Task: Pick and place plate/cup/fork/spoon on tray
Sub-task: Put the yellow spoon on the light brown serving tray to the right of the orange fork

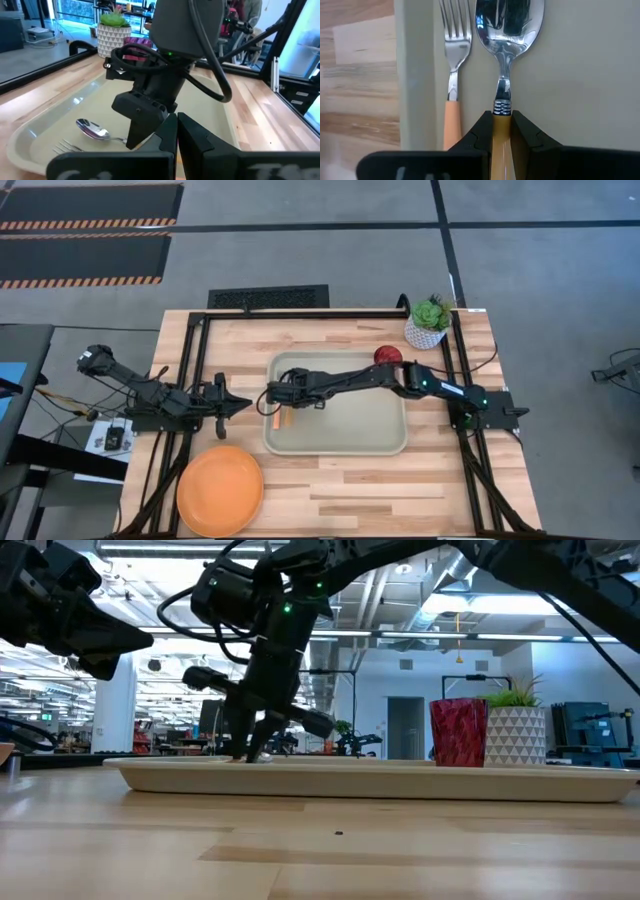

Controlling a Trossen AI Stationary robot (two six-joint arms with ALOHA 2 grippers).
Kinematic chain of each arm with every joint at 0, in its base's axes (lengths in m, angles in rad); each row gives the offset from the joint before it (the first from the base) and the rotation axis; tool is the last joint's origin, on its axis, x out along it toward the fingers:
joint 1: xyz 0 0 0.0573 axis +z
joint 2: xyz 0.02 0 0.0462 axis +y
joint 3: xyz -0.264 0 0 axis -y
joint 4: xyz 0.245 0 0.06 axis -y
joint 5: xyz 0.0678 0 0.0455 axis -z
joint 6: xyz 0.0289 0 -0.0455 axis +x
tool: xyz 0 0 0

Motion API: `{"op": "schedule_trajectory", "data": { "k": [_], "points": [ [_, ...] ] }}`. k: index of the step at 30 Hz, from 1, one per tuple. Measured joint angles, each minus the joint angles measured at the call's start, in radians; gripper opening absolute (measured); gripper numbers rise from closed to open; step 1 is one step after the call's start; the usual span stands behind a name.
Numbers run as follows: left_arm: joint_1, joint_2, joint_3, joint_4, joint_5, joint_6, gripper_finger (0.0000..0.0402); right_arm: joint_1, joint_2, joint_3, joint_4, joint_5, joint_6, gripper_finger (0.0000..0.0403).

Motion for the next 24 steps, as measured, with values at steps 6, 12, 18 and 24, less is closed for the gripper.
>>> {"op": "schedule_trajectory", "data": {
  "k": [6, 12, 18, 24],
  "points": [
    [0.000, 0.000, 0.000, 0.000, -0.003, 0.000, 0.0000, -0.004, 0.000, 0.000, -0.001, 0.011, -0.018, 0.0050],
    [0.000, 0.000, 0.000, 0.000, -0.003, 0.000, 0.0000, -0.007, 0.000, 0.000, 0.000, 0.004, -0.026, 0.0058],
    [0.000, 0.000, 0.000, 0.000, -0.002, -0.001, 0.0000, -0.007, 0.000, 0.000, 0.000, 0.001, -0.028, 0.0061],
    [0.000, 0.000, 0.000, 0.000, -0.002, -0.001, 0.0000, -0.007, 0.000, 0.000, -0.001, 0.004, -0.022, 0.0067]
  ]
}}
